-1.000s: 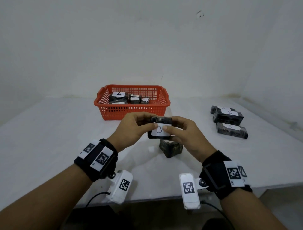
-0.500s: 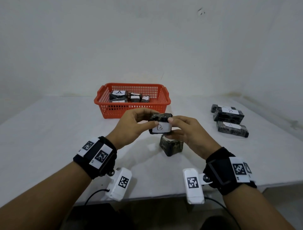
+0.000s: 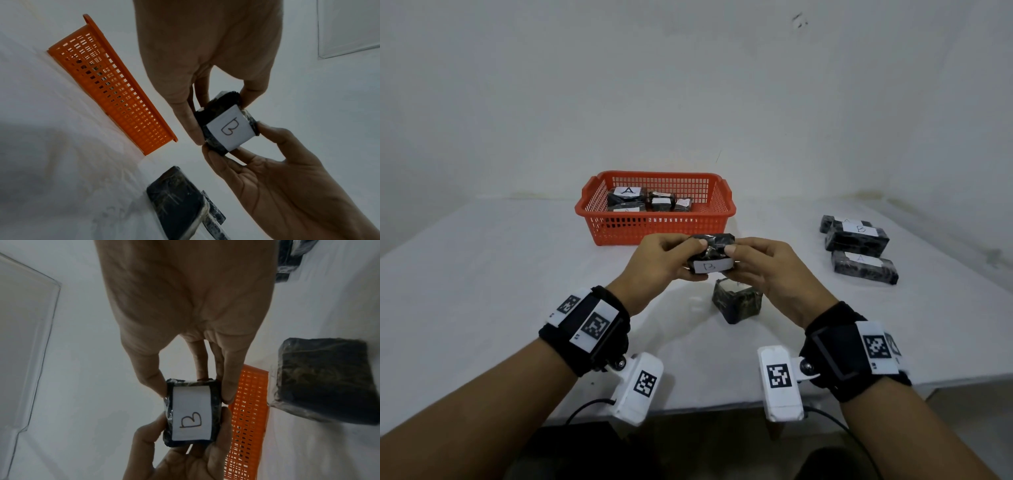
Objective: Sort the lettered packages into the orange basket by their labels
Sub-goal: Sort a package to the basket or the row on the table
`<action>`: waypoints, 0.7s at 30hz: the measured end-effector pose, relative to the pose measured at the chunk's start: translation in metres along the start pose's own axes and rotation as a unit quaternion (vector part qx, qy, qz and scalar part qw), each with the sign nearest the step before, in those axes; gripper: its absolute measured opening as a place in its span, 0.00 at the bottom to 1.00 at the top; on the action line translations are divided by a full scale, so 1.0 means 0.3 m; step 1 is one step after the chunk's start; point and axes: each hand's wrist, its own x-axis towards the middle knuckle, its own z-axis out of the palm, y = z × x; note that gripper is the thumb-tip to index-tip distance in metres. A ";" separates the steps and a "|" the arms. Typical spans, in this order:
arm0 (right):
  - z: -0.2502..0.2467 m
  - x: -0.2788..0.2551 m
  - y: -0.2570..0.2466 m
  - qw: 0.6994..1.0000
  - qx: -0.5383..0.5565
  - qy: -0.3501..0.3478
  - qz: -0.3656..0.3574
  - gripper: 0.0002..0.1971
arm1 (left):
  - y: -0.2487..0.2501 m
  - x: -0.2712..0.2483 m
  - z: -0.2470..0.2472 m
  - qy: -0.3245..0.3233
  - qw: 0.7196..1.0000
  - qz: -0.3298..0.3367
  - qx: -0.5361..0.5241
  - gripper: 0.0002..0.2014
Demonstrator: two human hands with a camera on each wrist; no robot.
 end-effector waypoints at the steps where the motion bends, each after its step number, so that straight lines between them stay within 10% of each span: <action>1: 0.001 0.002 -0.001 1.000 -0.001 0.005 -0.002 0.13 | 0.001 0.000 -0.002 -0.001 1.000 0.000 -0.004 0.13; 21: -0.008 0.008 -0.019 0.997 -0.046 0.038 -0.057 0.07 | 0.023 -0.006 0.002 -0.037 0.999 -0.018 -0.023 0.14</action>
